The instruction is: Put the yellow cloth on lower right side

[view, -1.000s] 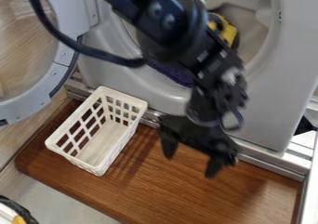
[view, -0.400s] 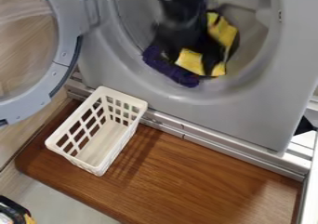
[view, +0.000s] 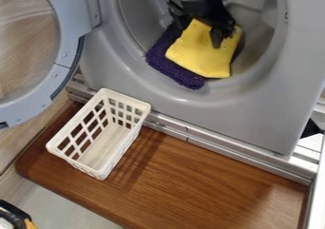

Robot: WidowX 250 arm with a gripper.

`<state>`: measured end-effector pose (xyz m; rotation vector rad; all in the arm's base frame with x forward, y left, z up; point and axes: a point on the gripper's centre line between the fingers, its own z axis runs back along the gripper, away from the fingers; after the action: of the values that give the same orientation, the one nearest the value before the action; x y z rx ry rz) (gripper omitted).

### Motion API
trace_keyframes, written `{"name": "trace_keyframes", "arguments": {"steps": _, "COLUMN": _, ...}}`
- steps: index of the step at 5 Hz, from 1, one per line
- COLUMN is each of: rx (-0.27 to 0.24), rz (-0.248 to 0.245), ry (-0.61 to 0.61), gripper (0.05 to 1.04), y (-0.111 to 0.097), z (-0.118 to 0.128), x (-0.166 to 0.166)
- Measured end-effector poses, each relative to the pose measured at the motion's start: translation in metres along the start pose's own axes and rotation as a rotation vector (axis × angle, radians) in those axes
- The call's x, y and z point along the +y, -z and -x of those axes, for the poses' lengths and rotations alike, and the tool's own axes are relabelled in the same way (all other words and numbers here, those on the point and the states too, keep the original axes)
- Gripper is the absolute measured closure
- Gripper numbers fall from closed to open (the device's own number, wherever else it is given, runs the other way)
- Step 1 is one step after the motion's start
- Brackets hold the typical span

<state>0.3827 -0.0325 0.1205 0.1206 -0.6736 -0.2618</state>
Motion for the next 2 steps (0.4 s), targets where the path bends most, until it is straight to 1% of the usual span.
{"name": "trace_keyframes", "arguments": {"steps": 1, "rx": 0.05, "rz": -0.024, "ry": -0.012, "gripper": 0.084, "y": 0.021, "z": 0.009, "x": 0.005}}
{"name": "trace_keyframes", "arguments": {"steps": 2, "rx": 0.092, "rz": -0.026, "ry": -0.029, "gripper": 0.085, "y": 0.042, "z": 0.019, "x": 0.006}}
